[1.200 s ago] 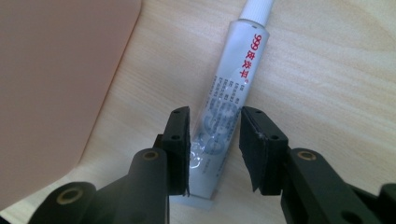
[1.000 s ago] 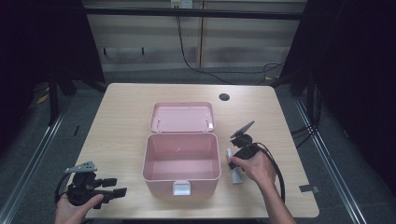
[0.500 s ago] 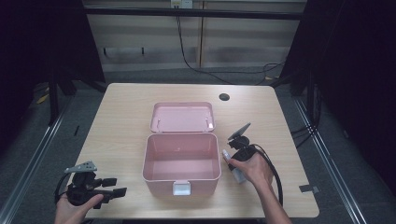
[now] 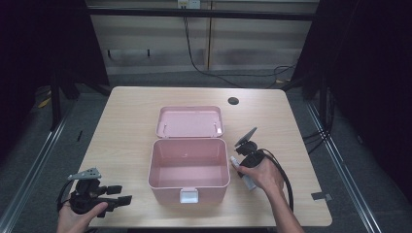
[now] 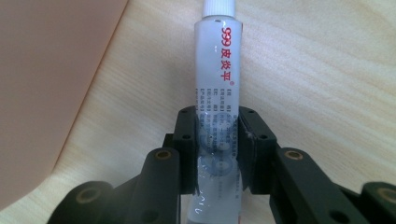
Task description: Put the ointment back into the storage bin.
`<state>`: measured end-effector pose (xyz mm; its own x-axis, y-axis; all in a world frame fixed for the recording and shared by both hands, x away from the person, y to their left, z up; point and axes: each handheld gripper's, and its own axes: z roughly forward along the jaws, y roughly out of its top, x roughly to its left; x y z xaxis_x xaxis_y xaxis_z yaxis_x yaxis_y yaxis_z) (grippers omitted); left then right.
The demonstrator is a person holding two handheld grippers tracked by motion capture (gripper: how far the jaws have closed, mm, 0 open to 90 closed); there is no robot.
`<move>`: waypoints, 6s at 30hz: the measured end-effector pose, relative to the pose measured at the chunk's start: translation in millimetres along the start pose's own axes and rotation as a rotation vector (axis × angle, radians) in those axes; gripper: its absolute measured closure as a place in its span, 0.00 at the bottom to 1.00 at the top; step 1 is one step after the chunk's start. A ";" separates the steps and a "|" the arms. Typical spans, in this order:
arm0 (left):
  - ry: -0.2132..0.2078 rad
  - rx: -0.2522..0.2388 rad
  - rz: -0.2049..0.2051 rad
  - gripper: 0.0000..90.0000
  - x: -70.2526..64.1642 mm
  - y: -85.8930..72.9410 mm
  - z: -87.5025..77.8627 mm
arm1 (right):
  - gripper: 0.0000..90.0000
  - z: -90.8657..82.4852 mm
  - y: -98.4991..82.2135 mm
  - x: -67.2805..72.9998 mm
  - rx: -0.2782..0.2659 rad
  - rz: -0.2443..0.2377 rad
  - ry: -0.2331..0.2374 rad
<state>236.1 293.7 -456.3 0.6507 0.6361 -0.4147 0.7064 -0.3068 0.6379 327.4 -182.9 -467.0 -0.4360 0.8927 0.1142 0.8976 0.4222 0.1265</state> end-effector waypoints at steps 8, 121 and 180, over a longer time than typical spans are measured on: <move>-0.002 -0.001 -0.001 0.34 -0.2 -0.1 0.0 | 0.79 -6.4 -4.5 -3.4 -0.005 -0.021 0.003; 0.011 0.024 0.003 0.30 -0.1 -0.1 2.0 | 0.80 -157.0 7.8 57.6 -0.105 -0.478 0.091; 0.007 0.024 0.010 0.30 -0.1 0.2 0.8 | 0.79 -110.2 56.8 159.5 0.034 -0.947 0.194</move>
<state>236.4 293.0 -456.7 0.6560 0.6379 -0.4035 0.7062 -0.3300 0.6263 301.8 -33.8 -333.0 -0.9801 0.1402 0.1405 0.1691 0.9605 0.2211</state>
